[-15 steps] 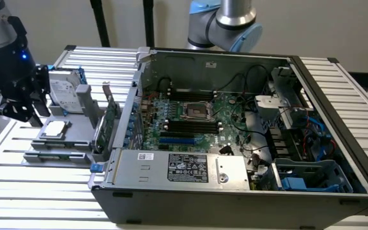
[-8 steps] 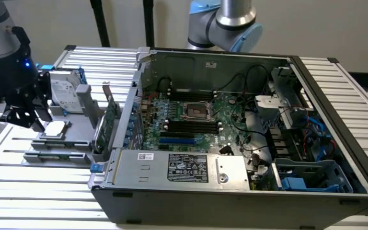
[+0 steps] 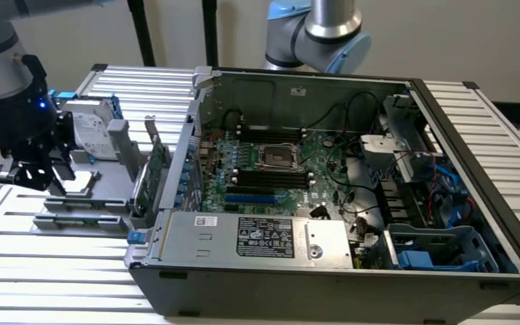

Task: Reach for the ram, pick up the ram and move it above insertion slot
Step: 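Pick up the ram and move it above insertion slot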

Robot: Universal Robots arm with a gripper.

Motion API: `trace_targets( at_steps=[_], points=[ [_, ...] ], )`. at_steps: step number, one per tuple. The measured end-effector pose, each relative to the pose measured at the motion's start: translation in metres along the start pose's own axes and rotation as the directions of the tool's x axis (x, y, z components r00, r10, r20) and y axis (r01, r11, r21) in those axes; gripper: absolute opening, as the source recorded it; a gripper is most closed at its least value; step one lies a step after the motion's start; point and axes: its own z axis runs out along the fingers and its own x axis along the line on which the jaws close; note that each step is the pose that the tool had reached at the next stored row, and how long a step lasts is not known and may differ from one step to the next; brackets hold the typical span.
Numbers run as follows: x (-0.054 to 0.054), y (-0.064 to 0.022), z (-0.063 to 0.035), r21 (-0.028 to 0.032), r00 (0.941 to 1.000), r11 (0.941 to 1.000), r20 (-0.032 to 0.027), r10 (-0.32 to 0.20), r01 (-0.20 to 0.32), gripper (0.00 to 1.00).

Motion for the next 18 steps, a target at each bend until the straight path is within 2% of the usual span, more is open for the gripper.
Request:
trace_targets(
  at_steps=[18],
  points=[
    [0.010,-0.0018,0.0327,0.0001,1.0000,1.0000,-0.0003,-0.009,0.009,0.36]
  ],
)
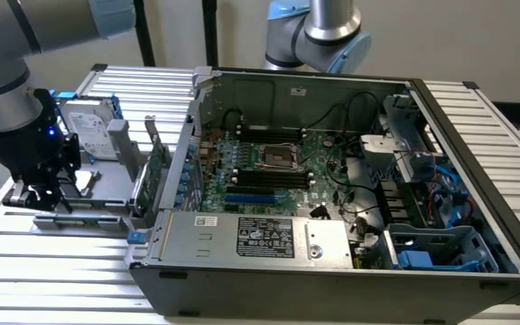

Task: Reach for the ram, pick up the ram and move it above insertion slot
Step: 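Pick up the ram and move it above insertion slot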

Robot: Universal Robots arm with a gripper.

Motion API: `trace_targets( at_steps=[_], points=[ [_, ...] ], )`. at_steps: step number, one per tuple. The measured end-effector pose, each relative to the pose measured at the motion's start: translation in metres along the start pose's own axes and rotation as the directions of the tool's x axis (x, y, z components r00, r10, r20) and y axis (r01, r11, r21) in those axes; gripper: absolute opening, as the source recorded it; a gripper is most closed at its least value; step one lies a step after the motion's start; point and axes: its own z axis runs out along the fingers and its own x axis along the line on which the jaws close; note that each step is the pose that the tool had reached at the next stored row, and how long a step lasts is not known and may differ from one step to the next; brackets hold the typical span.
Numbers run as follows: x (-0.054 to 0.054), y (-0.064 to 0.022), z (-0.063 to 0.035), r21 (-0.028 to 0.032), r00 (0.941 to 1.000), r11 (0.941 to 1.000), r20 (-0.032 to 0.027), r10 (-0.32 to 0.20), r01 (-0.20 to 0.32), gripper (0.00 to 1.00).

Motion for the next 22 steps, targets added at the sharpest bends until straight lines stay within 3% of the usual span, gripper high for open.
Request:
trace_targets(
  at_steps=[14,22],
  points=[
    [0.002,-0.0010,0.0255,0.0006,0.9998,0.9998,-0.0007,-0.022,0.022,0.36],
    [0.001,-0.0011,0.0389,0.0101,0.9990,0.9989,-0.0012,-0.046,0.046,0.36]
  ],
)
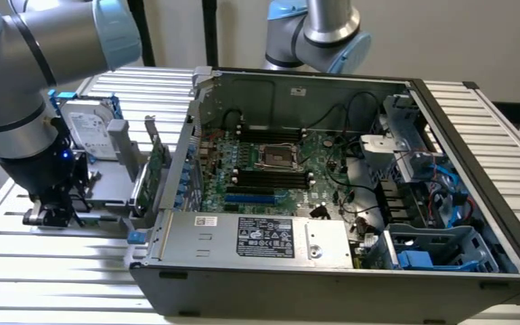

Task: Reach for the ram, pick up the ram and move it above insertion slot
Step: 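Pick up the ram and move it above insertion slot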

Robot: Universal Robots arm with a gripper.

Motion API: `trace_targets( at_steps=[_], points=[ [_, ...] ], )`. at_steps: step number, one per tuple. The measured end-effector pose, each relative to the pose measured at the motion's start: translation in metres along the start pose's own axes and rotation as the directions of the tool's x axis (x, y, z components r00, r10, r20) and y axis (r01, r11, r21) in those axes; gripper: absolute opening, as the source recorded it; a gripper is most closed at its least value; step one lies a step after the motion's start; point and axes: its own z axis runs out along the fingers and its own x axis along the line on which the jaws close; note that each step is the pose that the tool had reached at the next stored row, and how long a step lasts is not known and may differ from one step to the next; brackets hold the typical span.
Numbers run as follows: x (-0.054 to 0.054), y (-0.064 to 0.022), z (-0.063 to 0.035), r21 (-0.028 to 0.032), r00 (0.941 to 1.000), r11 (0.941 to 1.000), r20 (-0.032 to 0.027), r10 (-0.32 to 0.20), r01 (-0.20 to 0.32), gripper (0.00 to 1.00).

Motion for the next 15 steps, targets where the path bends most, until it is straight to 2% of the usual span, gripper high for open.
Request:
trace_targets(
  at_steps=[7,15],
  points=[
    [-0.0026,0.0005,0.0049,0.0001,0.9995,0.9995,-0.0007,-0.030,0.030,0.36],
    [-0.0039,0.0014,0.0108,0.0000,0.9994,0.9994,-0.0010,-0.034,0.034,0.36]
  ],
)
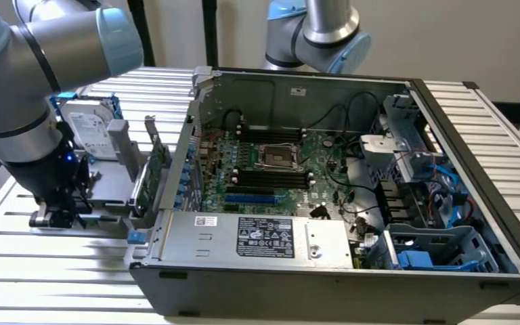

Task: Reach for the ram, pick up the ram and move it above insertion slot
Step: 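Pick up the ram and move it above insertion slot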

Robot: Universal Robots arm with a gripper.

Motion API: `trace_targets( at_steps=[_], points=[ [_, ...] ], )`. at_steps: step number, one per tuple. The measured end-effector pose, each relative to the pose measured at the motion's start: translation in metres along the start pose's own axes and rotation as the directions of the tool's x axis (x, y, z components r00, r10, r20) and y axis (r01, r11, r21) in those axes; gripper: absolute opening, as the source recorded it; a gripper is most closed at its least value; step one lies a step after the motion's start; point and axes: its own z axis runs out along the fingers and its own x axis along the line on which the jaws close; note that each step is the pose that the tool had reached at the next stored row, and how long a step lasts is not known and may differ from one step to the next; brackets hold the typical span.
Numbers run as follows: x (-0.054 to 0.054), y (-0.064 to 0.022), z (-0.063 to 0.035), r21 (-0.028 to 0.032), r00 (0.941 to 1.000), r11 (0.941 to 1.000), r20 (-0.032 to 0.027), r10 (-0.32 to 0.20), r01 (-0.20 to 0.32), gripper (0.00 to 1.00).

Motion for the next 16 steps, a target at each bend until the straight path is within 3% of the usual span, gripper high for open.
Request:
trace_targets(
  at_steps=[7,9,11,16],
  points=[
    [-0.0003,0.0004,0.0020,-0.0002,1.0000,1.0000,-0.0002,-0.002,0.002,0.35],
    [-0.0003,0.0004,0.0021,-0.0001,1.0000,1.0000,-0.0001,-0.002,0.002,0.22],
    [-0.0003,0.0004,0.0021,-0.0003,1.0000,1.0000,-0.0002,-0.002,0.002,0.16],
    [-0.0004,0.0004,0.0021,-0.0003,1.0000,1.0000,-0.0003,-0.002,0.002,0.13]
  ],
)
